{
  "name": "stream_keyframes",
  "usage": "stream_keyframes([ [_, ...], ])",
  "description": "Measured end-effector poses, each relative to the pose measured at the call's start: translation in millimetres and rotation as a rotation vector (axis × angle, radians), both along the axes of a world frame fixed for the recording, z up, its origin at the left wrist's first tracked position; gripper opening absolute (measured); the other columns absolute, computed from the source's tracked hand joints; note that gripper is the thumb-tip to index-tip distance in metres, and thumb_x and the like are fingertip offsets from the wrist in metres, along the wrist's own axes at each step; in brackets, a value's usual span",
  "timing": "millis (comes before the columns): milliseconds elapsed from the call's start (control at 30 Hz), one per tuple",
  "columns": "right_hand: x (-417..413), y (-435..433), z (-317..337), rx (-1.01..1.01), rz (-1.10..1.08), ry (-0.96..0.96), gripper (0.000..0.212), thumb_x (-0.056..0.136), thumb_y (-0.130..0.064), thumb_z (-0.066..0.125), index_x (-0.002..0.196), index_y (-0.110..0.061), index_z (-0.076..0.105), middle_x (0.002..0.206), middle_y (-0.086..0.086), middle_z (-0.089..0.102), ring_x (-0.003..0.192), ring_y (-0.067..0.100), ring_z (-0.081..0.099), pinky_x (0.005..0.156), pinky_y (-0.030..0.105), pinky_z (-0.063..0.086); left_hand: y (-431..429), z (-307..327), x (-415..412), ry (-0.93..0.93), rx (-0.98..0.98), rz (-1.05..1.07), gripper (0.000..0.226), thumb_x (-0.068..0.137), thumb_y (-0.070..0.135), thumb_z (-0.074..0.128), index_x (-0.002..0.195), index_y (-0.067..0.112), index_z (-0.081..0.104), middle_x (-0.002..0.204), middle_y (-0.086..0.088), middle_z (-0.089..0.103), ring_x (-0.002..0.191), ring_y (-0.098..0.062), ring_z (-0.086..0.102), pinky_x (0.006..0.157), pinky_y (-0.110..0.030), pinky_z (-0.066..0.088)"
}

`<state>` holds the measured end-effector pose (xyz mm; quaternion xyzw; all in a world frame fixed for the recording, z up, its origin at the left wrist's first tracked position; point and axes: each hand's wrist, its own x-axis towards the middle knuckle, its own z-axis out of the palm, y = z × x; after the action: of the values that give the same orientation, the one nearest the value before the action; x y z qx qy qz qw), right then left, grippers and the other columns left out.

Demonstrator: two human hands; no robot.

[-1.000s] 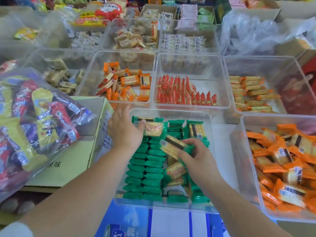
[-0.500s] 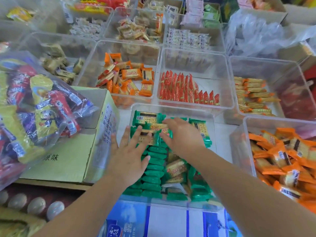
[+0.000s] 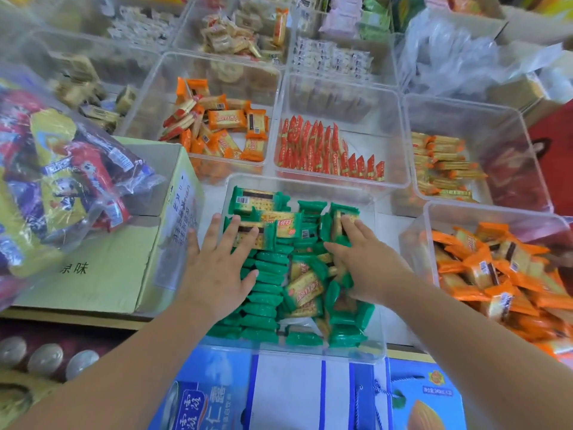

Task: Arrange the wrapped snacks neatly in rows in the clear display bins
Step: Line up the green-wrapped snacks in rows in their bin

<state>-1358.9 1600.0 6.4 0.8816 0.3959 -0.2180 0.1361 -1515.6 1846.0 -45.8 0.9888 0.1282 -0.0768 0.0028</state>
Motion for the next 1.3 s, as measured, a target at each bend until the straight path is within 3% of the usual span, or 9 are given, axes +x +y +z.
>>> stream_keyframes([
  [167,15,4,-2,0.019,0.112,-0.100,0.081,0.085,-0.036,0.068,0.152,-0.043,0.024,0.165,0.013,0.011,0.146,0.038,0.021,0.111,0.049,0.037,1,0,-1,-0.018,-0.020,-0.021,0.077,0.095,0.068,0.025,0.157,0.039,-0.009,0.170,-0.002,-0.002,0.153,-0.034,-0.017,0.120,-0.065,-0.002],
  [267,15,12,-13,-0.032,0.111,-0.175,0.075,0.090,-0.041,0.062,0.153,-0.037,0.021,0.166,0.019,-0.001,0.149,0.047,0.007,0.120,0.054,0.018,0,0,0,-0.021,-0.024,-0.026,0.077,0.095,0.067,0.027,0.159,0.037,-0.004,0.170,-0.004,0.001,0.153,-0.035,-0.015,0.120,-0.066,0.001],
  [433,23,27,-15,-0.083,0.015,0.005,0.081,0.085,-0.020,0.072,0.151,-0.033,0.027,0.165,0.013,-0.019,0.150,0.048,-0.002,0.109,0.056,0.042,1,-1,-1,-0.002,-0.029,-0.028,0.077,0.095,0.068,0.021,0.157,0.037,-0.012,0.170,-0.003,-0.007,0.152,-0.034,-0.022,0.121,-0.065,0.003],
  [633,21,21,2,0.050,-0.008,0.019,0.053,0.089,-0.020,0.067,0.138,-0.031,0.051,0.166,0.011,0.009,0.146,0.036,0.028,0.109,0.044,0.044,2,-1,0,0.011,-0.036,-0.016,0.076,0.094,0.069,0.017,0.157,0.039,-0.014,0.169,-0.002,-0.010,0.151,-0.033,-0.024,0.121,-0.063,0.005],
  [733,11,15,23,0.242,-0.066,-0.031,0.030,0.088,-0.029,0.069,0.116,-0.027,0.059,0.134,-0.002,0.048,0.106,0.023,0.060,0.078,0.031,0.050,2,1,-1,-0.021,-0.059,-0.018,0.074,0.096,0.066,0.023,0.159,0.038,-0.004,0.170,-0.005,-0.004,0.153,-0.033,-0.015,0.121,-0.063,0.007],
  [867,-16,0,49,0.708,-0.346,-0.030,0.021,0.078,-0.026,0.081,0.091,-0.030,0.065,0.097,-0.019,0.062,0.083,-0.005,0.060,0.060,0.007,0.040,0,7,-2,-0.067,-0.137,0.005,0.067,0.100,0.055,0.028,0.161,0.033,0.010,0.169,-0.007,0.006,0.155,-0.033,-0.002,0.120,-0.061,0.018],
  [967,-50,8,56,1.080,-0.654,0.227,0.026,0.074,-0.026,0.086,0.088,-0.039,0.068,0.099,-0.032,0.066,0.084,-0.012,0.065,0.063,0.005,0.048,0,13,-5,-0.197,-0.302,0.030,0.063,0.101,0.047,0.021,0.159,0.024,0.027,0.168,-0.008,0.015,0.155,-0.030,0.009,0.120,-0.060,0.021],
  [1100,-93,41,40,1.279,-0.834,0.712,0.026,0.075,-0.017,0.088,0.090,-0.031,0.072,0.111,-0.008,0.073,0.093,0.012,0.073,0.068,0.027,0.060,1,23,-14,-0.578,-0.738,0.183,0.060,0.101,0.040,0.025,0.148,0.010,0.046,0.157,-0.011,0.039,0.147,-0.027,0.032,0.119,-0.053,0.027],
  [1300,-124,84,-4,1.074,-0.601,0.548,0.031,0.083,-0.037,0.079,0.111,-0.040,0.066,0.140,-0.025,0.054,0.130,-0.008,0.045,0.108,0.023,0.038,-4,27,-45,-0.684,-0.709,0.227,0.056,0.103,0.044,0.028,0.146,0.013,0.049,0.156,-0.006,0.042,0.146,-0.020,0.035,0.119,-0.043,0.026],
])
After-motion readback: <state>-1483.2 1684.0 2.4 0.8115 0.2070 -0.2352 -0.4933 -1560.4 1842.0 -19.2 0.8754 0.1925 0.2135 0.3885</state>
